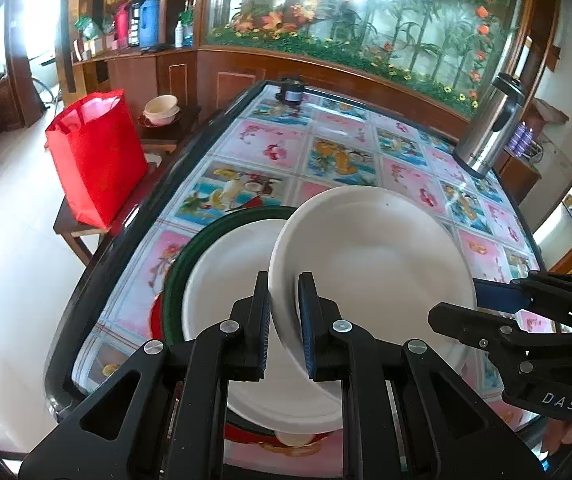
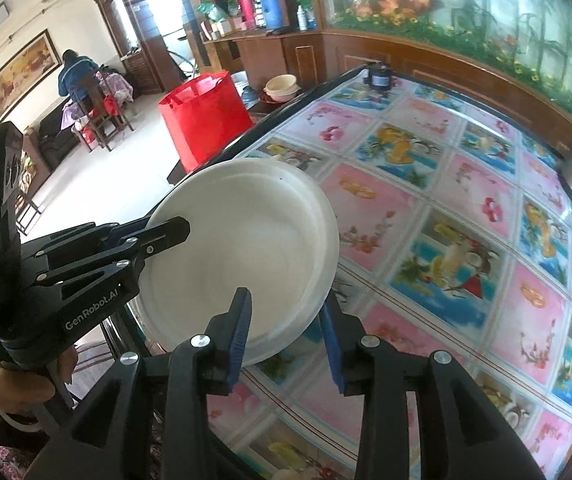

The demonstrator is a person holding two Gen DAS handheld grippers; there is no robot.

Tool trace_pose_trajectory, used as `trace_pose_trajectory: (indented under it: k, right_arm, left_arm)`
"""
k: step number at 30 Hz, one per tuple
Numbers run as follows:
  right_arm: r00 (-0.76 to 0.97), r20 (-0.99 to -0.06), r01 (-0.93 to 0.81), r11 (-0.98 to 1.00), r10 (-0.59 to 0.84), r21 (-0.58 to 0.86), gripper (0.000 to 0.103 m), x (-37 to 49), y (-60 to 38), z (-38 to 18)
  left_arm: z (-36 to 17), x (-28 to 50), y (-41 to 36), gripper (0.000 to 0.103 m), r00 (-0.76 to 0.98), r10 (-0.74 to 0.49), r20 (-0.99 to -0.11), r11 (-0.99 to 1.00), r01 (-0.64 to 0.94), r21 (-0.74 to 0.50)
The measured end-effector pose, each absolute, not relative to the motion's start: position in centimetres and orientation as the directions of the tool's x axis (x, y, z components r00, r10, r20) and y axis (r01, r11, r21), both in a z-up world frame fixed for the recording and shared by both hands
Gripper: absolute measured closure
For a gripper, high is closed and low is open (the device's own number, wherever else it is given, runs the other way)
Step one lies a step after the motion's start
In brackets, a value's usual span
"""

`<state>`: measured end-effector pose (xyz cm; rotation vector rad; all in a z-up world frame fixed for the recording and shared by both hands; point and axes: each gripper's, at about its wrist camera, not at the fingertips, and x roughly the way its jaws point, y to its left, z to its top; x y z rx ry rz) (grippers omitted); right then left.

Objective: Organize plates and bowls
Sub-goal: 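Carry the second white bowl with both tools over the green basin, then lower the white bowl into the stack and open both tools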

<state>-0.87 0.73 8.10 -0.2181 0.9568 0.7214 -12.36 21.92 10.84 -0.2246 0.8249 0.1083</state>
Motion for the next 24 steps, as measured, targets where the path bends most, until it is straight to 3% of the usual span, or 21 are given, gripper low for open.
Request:
trace_pose_trajectory:
  k: [24]
  right_arm:
    - [0.291,-0.849,-0.671,0.727,0.440,0.146,0.067,-0.2,3.8,5.3]
  left_arm:
    - [7.9,-12.0,23.5,0.090,0.630,0.076,-0.773,0.973,-0.217,-0.082]
